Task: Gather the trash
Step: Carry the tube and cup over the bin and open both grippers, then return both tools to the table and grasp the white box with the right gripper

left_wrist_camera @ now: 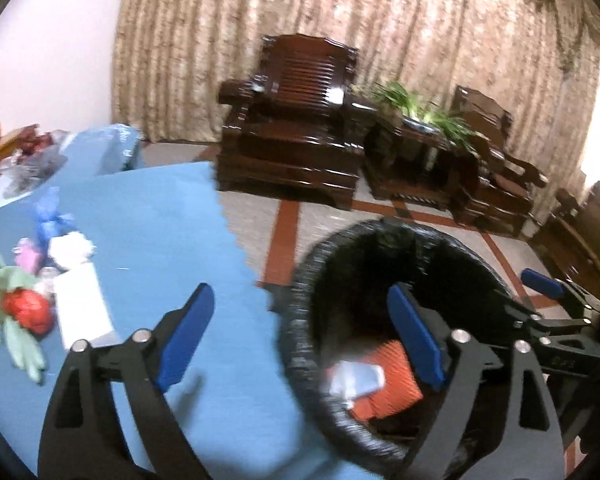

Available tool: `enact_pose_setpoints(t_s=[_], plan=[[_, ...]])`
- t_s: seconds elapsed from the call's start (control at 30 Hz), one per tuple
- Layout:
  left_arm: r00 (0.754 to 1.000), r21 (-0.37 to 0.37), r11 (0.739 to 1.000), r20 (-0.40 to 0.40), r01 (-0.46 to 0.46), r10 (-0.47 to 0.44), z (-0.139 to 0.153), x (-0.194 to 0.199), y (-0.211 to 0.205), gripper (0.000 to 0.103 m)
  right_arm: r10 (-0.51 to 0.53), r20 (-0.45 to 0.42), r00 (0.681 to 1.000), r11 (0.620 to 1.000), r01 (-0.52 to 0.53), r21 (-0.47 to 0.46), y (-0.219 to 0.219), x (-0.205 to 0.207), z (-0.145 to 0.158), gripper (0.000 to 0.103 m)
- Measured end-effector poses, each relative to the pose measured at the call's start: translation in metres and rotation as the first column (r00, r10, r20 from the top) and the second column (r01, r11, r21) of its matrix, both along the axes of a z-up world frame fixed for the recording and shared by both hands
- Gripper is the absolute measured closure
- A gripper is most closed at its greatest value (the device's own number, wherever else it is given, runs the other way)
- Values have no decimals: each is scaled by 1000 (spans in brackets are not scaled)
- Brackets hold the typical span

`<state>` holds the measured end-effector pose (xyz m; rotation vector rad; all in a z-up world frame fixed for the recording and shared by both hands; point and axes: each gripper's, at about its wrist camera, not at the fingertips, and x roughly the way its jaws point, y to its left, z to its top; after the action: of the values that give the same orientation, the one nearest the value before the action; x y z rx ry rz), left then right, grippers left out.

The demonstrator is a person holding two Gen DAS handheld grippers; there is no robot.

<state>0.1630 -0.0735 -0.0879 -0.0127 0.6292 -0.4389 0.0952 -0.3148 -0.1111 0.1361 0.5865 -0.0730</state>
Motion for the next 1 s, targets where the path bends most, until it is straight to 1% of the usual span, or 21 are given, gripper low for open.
enact_pose_setpoints(t_s=[0.1, 0.27, 0.43, 0.53, 0.73, 0.83, 1.0], plan=[[998, 9, 998, 21, -59, 59, 7, 0, 24, 12, 34, 13, 999, 999, -34, 2, 16, 9, 5, 6], [985, 22, 986, 41, -168, 167, 15, 2, 72, 10, 93, 34, 995, 996, -93, -7, 44, 21, 11, 6], [961, 38, 961, 65, -273, 270, 19, -2, 118, 10, 158, 63, 985, 987, -158, -5, 78, 34, 17, 6], [945, 50, 945, 71, -324, 321, 19, -6, 143, 10, 202, 79, 976, 979, -201, -20, 101, 42, 21, 6], [914, 56, 914, 80, -402, 398, 15, -15, 182, 10, 295, 111, 949, 956, -293, -30, 152, 60, 25, 6], [899, 59, 898, 76, -436, 432, 12, -16, 201, 10, 333, 110, 936, 943, -332, -28, 177, 69, 21, 6], [877, 77, 874, 66, -480, 476, 1, -14, 227, 11, 370, 89, 925, 929, -370, -16, 210, 86, 7, 6]])
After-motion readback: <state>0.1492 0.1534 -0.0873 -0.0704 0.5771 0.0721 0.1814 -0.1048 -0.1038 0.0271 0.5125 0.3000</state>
